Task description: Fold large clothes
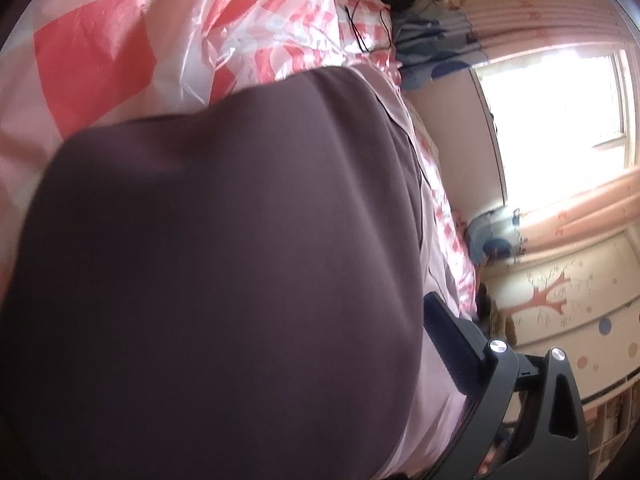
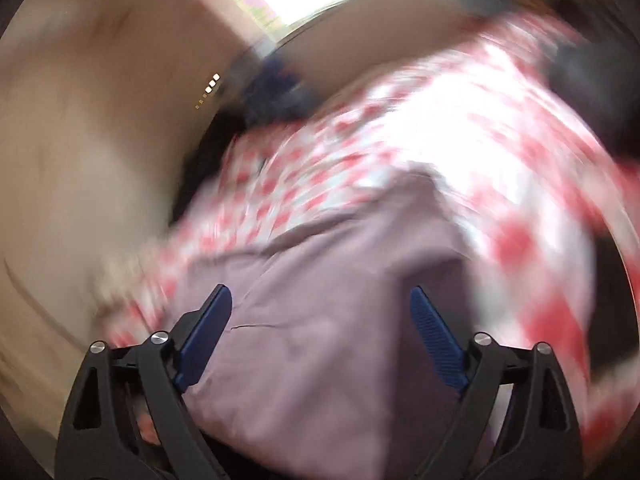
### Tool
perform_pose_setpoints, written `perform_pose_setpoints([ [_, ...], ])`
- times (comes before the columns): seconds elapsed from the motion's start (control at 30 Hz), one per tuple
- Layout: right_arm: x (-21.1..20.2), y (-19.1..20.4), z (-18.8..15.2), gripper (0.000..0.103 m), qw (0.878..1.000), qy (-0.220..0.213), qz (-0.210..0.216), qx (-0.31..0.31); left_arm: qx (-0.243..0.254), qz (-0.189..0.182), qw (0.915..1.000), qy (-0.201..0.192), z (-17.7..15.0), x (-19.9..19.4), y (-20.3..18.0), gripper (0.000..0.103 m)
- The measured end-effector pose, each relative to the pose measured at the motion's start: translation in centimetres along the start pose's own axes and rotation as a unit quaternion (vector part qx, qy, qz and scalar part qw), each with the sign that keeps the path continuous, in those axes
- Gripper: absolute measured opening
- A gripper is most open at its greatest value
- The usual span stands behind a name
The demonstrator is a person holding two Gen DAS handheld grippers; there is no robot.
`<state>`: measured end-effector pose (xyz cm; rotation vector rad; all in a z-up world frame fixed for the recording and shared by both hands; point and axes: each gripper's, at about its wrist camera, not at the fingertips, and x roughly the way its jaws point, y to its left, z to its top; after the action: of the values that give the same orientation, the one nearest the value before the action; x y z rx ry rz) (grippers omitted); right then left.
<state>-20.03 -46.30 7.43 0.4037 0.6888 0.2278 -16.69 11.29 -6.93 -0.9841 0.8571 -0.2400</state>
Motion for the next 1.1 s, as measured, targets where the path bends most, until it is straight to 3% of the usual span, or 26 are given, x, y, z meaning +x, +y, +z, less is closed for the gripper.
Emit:
perform_pose_setpoints([
  [0.13,12.4,6.2,2.1,0.087,0.991,0.062,-0.053,-0.108,0.009,0.010,0.9997,-0.023,-0.7,-0.4,-0.6,0.095],
  [0.2,18.4,6.1,1.6,0.088,0.983,0.098,-0.104,-0.119,0.028,0.015,0.9989,-0.035,-1.3,-0.4,-1.2,0.095],
  [0.23,21.4,5.2,1.1,0.092,0.976,0.127,-0.130,-0.120,0.045,0.017,0.9981,-0.039,-1.5,-0.4,-1.8,0.095],
  [0.27,24.3,4.7,0.5,0.094,0.970,0.163,-0.142,-0.113,0.057,0.017,0.9975,-0.040,-1.6,-0.4,-2.1,0.095],
  [0.3,25.1,4.9,0.5,0.094,0.968,0.172,-0.149,-0.111,0.072,0.022,0.9963,-0.042,-1.8,-0.4,-2.7,0.095],
  [0.33,24.7,4.9,0.5,0.095,0.967,0.175,-0.152,-0.110,0.087,0.034,0.9947,-0.043,-2.0,-0.3,-3.3,0.095],
  [0.4,23.0,5.8,1.6,0.094,0.976,0.147,-0.120,-0.103,0.091,0.036,0.9943,-0.042,-2.1,-0.5,-3.1,0.095],
  [0.5,22.5,7.0,2.8,0.095,0.976,0.114,-0.134,-0.127,0.073,0.030,0.9961,-0.038,-2.0,-0.5,-2.3,0.095],
  [0.57,25.3,6.5,3.3,0.097,0.968,0.143,-0.162,-0.126,0.071,0.028,0.9963,-0.039,-2.5,-1.1,-1.6,0.095],
  [0.63,29.6,4.5,3.0,0.097,0.959,0.202,-0.165,-0.107,0.074,0.022,0.9964,-0.035,-2.5,-0.9,-1.6,0.095],
  [0.73,30.2,4.6,3.9,0.097,0.955,0.205,-0.183,-0.114,0.077,0.023,0.9966,-0.021,-2.3,-0.1,-2.0,0.095],
  [0.83,26.8,5.7,4.3,0.097,0.965,0.183,-0.146,-0.116,0.057,0.017,0.9981,-0.016,-2.0,-0.1,-1.2,0.095],
  [0.93,20.4,8.4,2.1,0.097,0.969,0.146,-0.114,-0.162,0.035,0.007,0.9991,-0.024,-1.6,-0.6,-0.3,0.095],
  [1.0,18.0,9.4,-0.3,0.097,0.965,0.143,-0.118,-0.186,0.008,-0.003,0.9994,-0.033,-1.3,-1.0,0.5,0.095],
  [1.1,19.6,9.6,-4.8,0.097,0.943,0.190,-0.140,-0.233,-0.028,-0.018,0.9985,-0.044,-0.9,-0.8,1.2,0.095],
])
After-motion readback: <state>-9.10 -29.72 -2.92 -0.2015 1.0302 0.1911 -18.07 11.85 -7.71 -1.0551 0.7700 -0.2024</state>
